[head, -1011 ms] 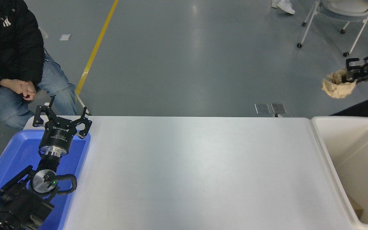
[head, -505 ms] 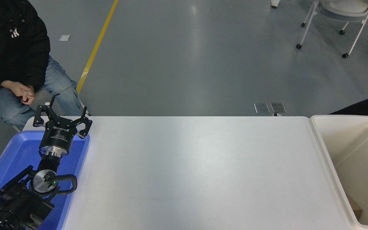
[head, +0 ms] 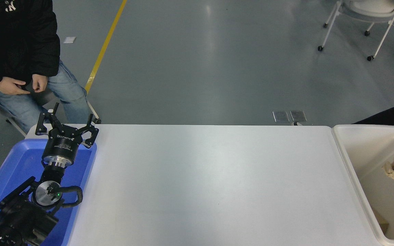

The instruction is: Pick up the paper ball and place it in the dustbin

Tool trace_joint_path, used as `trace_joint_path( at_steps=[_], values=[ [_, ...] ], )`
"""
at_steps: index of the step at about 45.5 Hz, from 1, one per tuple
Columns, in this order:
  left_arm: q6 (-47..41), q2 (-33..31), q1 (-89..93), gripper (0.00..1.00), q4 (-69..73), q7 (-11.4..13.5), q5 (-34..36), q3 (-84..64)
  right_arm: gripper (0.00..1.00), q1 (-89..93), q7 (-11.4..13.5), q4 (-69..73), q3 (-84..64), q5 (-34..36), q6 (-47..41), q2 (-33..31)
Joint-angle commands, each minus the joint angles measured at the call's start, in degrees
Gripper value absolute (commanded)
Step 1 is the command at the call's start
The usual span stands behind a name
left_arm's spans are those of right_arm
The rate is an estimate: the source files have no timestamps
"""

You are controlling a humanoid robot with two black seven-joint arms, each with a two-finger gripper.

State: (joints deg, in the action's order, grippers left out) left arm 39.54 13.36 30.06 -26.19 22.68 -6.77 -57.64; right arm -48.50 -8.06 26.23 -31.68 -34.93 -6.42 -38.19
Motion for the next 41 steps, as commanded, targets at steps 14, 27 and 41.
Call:
trace_joint_path(
  at_steps=[14, 27, 41],
  values=[
    [-0.07, 0.0, -0.09, 1.0, 0.0, 0.09, 0.0, -0.1, 1.0, 7.01, 0.77, -6.54, 5.84, 3.46, 2.02, 6.47],
    [-0.07, 0.0, 0.0, 1.0, 0.0, 0.0, 0.0, -0.02, 1.0, 6.57, 0.68, -6.37, 5.76, 3.46, 2.02, 5.94],
    [0.28, 0.0, 0.17, 1.0, -0.09, -0.26, 0.17, 0.07, 1.0, -7.38, 0.15, 6.79, -3.98, 1.88, 0.79, -1.08]
  ],
)
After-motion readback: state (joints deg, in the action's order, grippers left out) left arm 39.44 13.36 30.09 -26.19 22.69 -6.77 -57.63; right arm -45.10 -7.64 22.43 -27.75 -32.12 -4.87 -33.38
